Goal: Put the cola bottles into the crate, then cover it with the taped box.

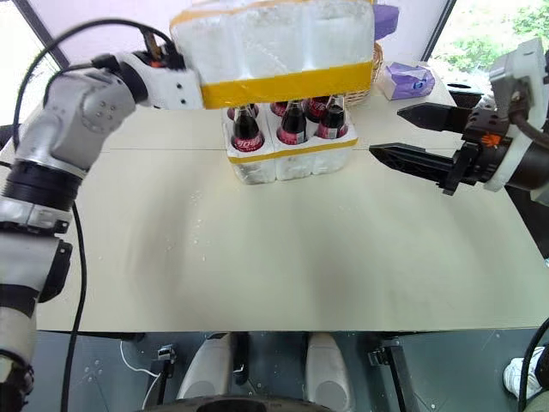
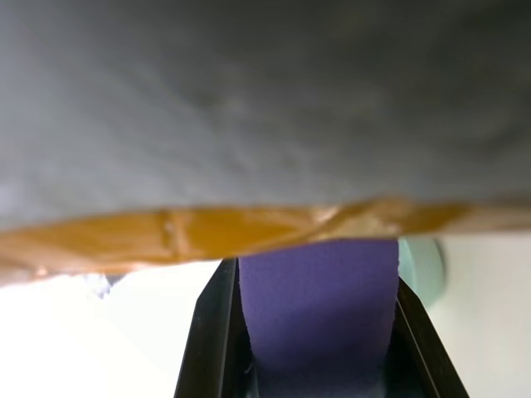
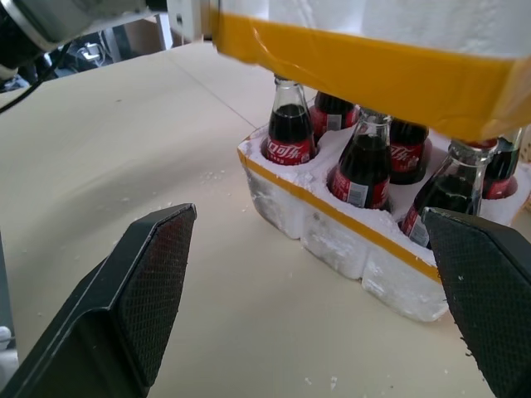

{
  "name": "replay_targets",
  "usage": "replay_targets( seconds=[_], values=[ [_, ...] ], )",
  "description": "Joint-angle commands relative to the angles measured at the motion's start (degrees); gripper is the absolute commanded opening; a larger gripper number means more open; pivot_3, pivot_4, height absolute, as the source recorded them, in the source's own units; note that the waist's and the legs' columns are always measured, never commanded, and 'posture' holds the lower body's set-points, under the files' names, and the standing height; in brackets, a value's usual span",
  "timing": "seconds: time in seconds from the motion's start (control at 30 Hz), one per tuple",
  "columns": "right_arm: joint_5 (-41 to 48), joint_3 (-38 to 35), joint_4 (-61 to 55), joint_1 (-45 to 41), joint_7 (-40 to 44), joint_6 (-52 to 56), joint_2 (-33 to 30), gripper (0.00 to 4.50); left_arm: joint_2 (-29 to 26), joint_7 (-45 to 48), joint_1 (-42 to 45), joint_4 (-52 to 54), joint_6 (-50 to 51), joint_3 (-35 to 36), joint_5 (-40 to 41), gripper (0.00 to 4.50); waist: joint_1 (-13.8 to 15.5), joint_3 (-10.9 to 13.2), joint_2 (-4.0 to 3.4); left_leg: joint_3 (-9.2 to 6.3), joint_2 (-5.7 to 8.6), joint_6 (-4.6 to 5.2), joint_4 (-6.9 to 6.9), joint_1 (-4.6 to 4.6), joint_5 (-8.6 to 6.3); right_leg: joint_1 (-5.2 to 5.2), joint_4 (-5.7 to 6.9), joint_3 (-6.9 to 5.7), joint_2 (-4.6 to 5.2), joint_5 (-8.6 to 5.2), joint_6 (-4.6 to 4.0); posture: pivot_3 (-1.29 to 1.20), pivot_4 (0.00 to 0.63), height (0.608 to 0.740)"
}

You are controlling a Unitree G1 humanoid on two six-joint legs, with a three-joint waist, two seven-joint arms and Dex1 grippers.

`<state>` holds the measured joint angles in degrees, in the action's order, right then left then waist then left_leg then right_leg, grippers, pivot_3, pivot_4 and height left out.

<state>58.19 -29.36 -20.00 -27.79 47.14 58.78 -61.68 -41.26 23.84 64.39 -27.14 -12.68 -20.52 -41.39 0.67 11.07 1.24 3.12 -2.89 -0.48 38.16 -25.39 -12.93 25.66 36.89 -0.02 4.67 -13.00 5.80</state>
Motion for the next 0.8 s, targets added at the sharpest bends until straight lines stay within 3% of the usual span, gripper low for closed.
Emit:
replay_targets(
  seconds=[0.03, 0.33, 0.53, 0.77, 0.8],
  values=[
    [2.0, -2.7, -1.4, -0.2, -2.0, -0.5, 0.6, 4.5, 0.5, -0.3, -0.5, 4.2, 3.4, -2.4, -6.3, 0.4, 0.0, 0.0, 0.0, 0.0, 0.0, 0.0, 0.01, 0.01, 0.0, -0.03, 0.0, 0.0, 0.0, 0.0, 0.0, 0.0, 0.15, 0.74],
    [3.0, -2.6, -1.3, 0.2, -3.9, -1.4, 1.1, 4.5, 5.5, 0.1, -1.3, 7.8, 9.6, -2.0, -8.1, 0.4, 0.1, 0.0, 0.0, -0.07, 0.01, 0.0, 0.04, 0.02, 0.0, -0.1, -0.03, -0.01, 0.0, 0.0, 0.0, 0.0, 0.15, 0.74],
    [2.8, -2.1, -1.2, 0.1, -4.3, -1.6, 1.2, 4.5, 6.0, 2.0, -3.0, 10.3, 10.6, -2.6, -9.3, 0.4, 0.0, 0.0, 0.0, -0.1, 0.01, 0.01, 0.03, 0.03, 0.0, -0.1, -0.02, -0.01, -0.01, -0.01, 0.01, 0.0, 0.15, 0.74],
    [0.9, -2.0, -1.2, 2.3, -2.0, -2.4, -0.5, 4.5, 3.2, 4.9, -9.7, 18.1, 8.9, -0.5, -7.0, 3.78, 0.0, 0.0, 0.0, -0.12, 0.01, 0.01, 0.04, 0.04, 0.0, -0.12, -0.01, -0.01, -0.01, -0.01, 0.01, 0.0, 0.15, 0.74],
    [0.6, -1.9, -0.9, 2.2, -1.8, -2.7, -0.6, 4.5, 2.3, 5.6, -11.1, 19.8, 8.4, 0.3, -6.0, 3.78, 0.0, 0.0, 0.0, -0.12, 0.01, 0.01, 0.04, 0.04, 0.0, -0.12, -0.01, -0.01, -0.01, -0.01, 0.01, 0.0, 0.15, 0.74]
  ],
)
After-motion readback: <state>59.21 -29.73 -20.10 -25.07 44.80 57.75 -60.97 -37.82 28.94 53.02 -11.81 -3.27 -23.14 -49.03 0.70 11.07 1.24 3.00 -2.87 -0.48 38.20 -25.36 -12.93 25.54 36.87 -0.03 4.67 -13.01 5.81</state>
